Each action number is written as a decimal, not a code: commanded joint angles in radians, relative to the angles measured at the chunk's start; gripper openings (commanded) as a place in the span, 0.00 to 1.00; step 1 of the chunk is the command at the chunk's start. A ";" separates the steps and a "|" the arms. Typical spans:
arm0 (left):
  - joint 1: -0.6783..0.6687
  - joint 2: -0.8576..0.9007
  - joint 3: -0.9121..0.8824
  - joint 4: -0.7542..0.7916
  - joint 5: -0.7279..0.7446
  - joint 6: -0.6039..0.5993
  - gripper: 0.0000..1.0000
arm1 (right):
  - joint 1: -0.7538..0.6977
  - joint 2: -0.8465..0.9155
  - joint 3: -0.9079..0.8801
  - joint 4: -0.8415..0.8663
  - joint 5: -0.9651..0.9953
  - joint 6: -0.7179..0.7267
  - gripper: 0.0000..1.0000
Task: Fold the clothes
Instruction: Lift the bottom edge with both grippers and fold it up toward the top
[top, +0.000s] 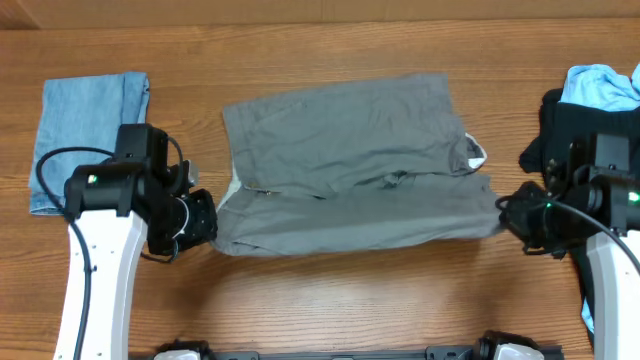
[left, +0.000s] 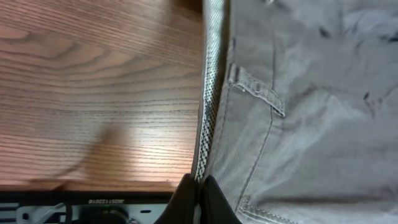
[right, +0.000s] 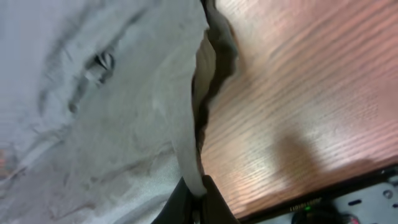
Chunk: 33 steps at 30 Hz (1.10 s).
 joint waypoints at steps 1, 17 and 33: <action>-0.001 -0.003 0.018 0.026 -0.008 -0.040 0.04 | 0.003 0.066 0.083 0.007 0.051 -0.045 0.04; -0.001 0.172 0.085 0.158 -0.024 -0.076 0.04 | 0.008 0.353 0.325 0.117 0.033 -0.109 0.04; 0.000 0.293 0.232 0.327 -0.042 -0.088 0.04 | 0.137 0.362 0.332 0.474 0.025 -0.108 0.04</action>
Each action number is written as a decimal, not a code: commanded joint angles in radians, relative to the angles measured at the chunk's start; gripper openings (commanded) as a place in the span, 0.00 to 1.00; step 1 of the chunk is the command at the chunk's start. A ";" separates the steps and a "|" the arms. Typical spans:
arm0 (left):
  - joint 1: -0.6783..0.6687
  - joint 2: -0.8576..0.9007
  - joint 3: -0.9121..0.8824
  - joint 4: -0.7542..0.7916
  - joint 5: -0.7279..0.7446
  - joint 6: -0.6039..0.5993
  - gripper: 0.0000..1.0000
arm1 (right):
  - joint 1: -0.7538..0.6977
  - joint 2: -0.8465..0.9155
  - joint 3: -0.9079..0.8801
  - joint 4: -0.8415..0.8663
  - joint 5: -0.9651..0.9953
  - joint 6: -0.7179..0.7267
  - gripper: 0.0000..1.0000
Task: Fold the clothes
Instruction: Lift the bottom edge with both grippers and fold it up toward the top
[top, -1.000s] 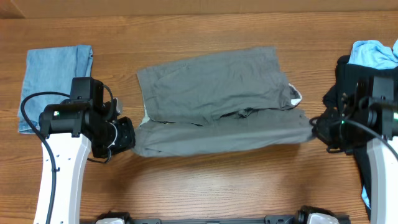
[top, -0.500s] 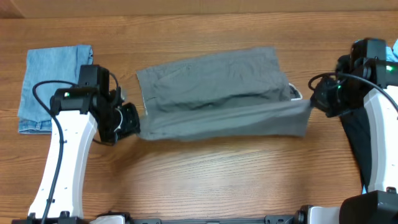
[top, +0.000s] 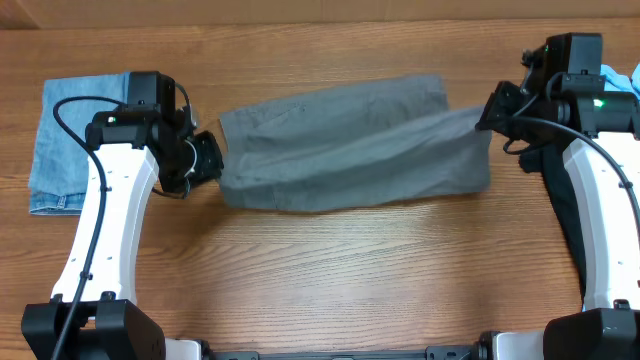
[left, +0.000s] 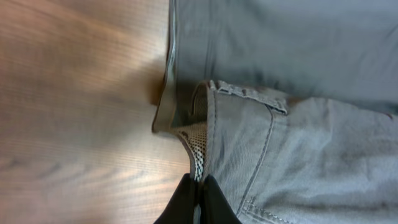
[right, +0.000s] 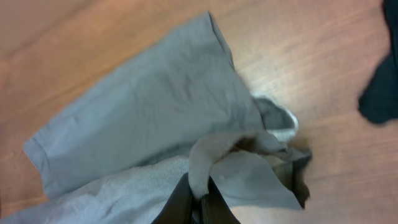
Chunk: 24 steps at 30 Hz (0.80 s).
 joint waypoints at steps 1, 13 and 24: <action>0.006 -0.001 0.067 0.046 -0.030 -0.013 0.04 | 0.001 0.001 0.035 0.051 0.031 0.002 0.04; 0.006 0.021 0.069 0.150 -0.108 -0.012 0.04 | 0.040 0.088 0.035 0.209 0.044 -0.051 0.04; 0.005 0.171 0.069 0.228 -0.153 -0.012 0.04 | 0.093 0.262 0.035 0.352 0.119 -0.080 0.04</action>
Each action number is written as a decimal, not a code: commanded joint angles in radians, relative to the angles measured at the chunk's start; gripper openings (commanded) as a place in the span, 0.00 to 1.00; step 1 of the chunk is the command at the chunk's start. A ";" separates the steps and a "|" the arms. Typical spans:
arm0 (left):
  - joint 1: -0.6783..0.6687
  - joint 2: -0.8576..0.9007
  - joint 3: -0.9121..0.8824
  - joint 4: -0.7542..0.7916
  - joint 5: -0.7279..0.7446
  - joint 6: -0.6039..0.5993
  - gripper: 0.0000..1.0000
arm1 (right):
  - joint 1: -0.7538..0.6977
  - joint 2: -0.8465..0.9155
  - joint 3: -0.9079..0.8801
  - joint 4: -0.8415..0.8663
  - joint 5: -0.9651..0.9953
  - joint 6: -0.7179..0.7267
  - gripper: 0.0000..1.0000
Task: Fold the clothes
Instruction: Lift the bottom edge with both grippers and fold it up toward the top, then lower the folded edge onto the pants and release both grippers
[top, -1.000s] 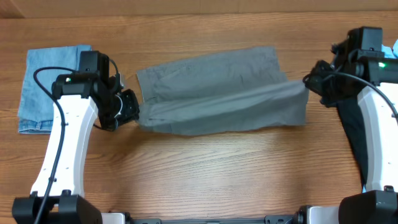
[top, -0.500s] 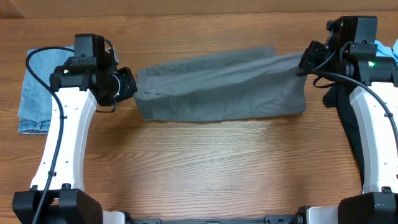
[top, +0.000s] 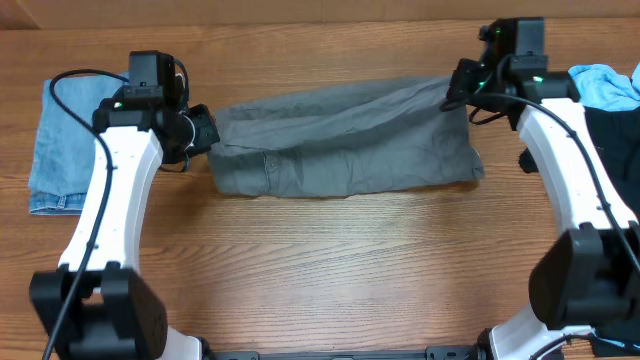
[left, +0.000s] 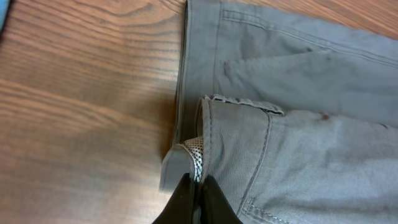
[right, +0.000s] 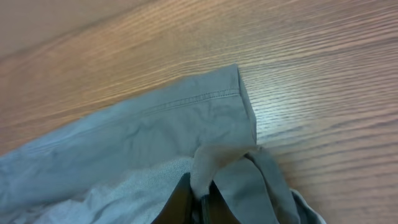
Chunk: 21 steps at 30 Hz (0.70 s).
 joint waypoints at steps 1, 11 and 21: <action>0.003 0.086 0.024 0.043 -0.012 -0.007 0.04 | 0.004 0.029 0.026 0.030 0.078 -0.016 0.04; -0.001 0.156 0.024 0.196 0.003 0.005 0.05 | 0.004 0.051 0.026 0.079 0.086 -0.015 0.04; -0.015 0.160 0.024 0.265 0.002 0.013 0.09 | 0.004 0.051 0.026 0.118 0.087 -0.015 0.04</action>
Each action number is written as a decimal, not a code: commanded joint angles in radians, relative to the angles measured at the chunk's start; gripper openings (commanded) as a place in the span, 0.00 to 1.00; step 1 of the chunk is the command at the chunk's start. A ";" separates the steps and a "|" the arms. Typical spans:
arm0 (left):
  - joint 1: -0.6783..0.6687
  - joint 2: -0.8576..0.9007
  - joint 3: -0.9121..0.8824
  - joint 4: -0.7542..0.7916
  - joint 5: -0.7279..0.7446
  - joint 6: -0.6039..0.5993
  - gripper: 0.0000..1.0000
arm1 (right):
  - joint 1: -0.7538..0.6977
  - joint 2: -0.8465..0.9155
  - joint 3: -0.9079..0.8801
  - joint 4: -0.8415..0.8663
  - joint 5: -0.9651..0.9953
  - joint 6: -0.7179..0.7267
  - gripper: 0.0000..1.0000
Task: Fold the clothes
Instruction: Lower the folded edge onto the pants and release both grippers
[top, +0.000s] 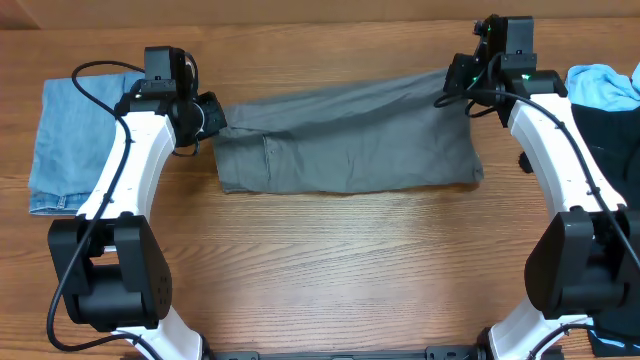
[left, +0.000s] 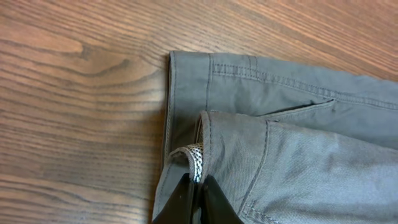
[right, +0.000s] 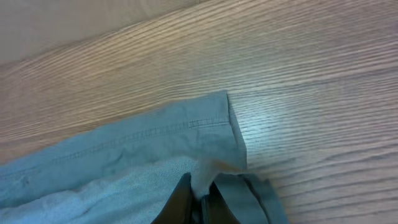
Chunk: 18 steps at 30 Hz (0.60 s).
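Grey shorts (top: 345, 135) lie folded in half lengthwise across the back of the wooden table. My left gripper (top: 210, 118) is shut on their waistband corner (left: 196, 160) at the left end, where the top layer meets the lower layer's edge. At the right end my right gripper (top: 457, 82) is shut on the hem corner (right: 205, 177) of the top layer, over the lower layer's far corner. A folded pair of blue jeans (top: 75, 135) rests at the far left.
A heap of black (top: 600, 150) and light blue (top: 605, 85) clothes sits at the table's right edge. Both arms reach in from the front edge along the two sides of the shorts.
Both grippers have moved a little farther back with their corners. The top layer now lies flatter, its far edge closer to the lower layer's far edge.
The shorts lay spread open, both grippers shut on the near corners at the front. Then the near edge was raised and carried over the middle. By now the near half lies over the far half.
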 joint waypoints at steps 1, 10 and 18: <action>-0.019 0.007 0.024 0.026 -0.007 0.019 0.09 | 0.000 0.003 0.026 0.011 0.026 -0.004 0.04; -0.056 0.007 0.024 0.077 -0.035 0.053 0.08 | 0.000 0.016 0.014 0.079 0.044 -0.004 0.05; -0.059 0.009 0.024 0.079 -0.065 0.053 0.18 | 0.000 0.080 0.014 0.109 0.044 -0.004 0.28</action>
